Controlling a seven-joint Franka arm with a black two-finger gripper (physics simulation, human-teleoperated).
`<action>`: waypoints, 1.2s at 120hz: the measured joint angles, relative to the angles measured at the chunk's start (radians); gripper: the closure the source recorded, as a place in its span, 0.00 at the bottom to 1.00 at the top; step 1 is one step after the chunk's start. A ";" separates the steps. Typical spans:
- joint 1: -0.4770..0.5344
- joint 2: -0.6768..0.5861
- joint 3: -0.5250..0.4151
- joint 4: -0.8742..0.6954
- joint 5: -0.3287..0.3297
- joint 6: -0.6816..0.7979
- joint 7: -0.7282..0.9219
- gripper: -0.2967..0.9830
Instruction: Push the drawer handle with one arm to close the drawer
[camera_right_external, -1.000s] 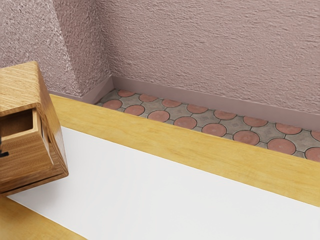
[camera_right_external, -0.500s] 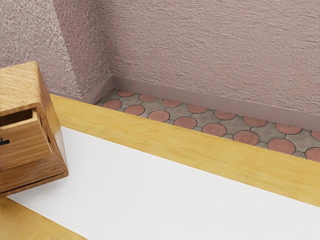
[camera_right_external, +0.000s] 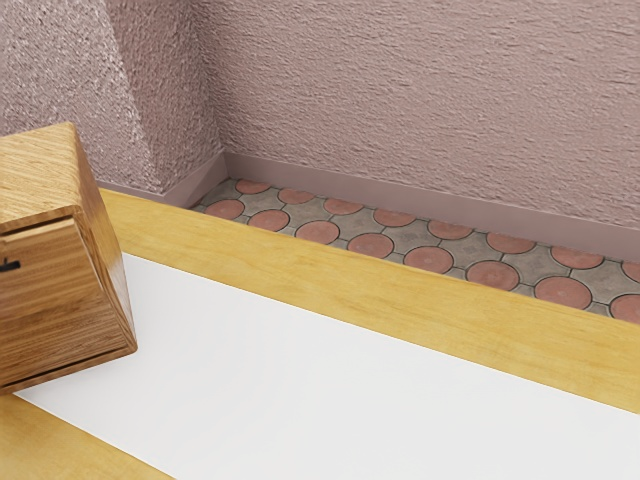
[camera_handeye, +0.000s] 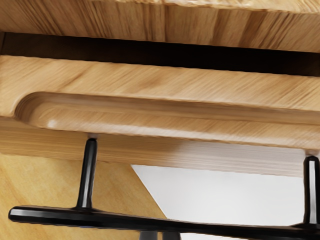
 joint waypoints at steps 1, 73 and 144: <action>0.000 0.001 0.001 0.001 0.000 0.002 0.001 0.85; -0.003 0.013 0.047 0.022 0.010 0.053 0.065 0.85; 0.001 0.429 -0.427 0.555 -0.497 -0.167 -0.190 0.40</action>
